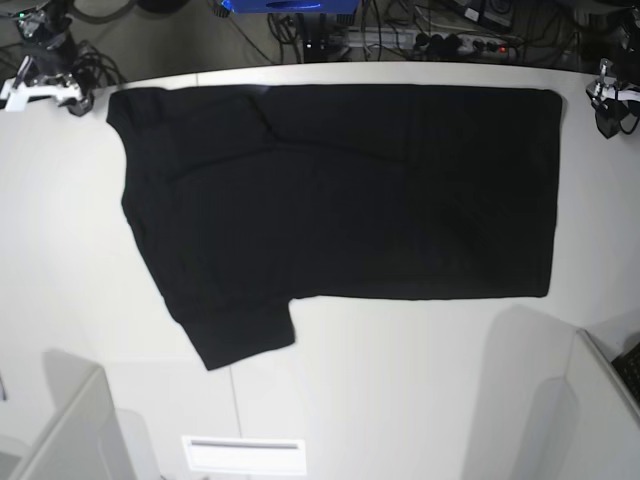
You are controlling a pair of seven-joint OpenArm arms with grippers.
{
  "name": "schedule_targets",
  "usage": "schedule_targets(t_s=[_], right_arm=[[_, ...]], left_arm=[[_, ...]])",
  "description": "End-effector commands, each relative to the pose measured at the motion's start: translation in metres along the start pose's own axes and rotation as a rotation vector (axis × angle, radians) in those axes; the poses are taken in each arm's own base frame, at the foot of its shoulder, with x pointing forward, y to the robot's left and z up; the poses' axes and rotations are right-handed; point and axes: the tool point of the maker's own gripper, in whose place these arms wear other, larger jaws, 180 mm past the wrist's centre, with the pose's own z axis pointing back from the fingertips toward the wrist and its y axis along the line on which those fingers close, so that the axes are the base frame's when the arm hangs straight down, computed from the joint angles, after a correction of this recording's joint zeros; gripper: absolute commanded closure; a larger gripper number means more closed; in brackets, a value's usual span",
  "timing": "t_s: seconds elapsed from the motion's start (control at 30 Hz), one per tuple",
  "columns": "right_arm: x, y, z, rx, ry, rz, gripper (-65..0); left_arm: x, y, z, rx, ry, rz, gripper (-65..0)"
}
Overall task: Fold the T-shirt properly
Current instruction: 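Reach both grippers across to the opposite sleeve and hem edge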
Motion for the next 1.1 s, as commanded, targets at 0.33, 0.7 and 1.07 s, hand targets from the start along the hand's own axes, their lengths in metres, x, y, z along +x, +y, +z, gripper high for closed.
schedule_targets(t_s=[0.33, 0.7, 1.07], right_arm=[[0.044, 0.123, -0.063, 0.201, -0.02, 0.364, -21.8], [0.083, 0.238, -0.113, 0.261, -0.057, 0.574, -34.8], [0.126, 0.293, -0.17, 0.312, 0.097, 0.522, -35.4]], left_arm=[[0.086, -0.053, -0.015, -0.125, -0.261, 0.013, 0.0], [0.065, -0.101, -0.052, -0.116, -0.147, -0.319, 0.0], [0.064, -0.099, -0.053, -0.074, -0.185, -0.408, 0.0]])
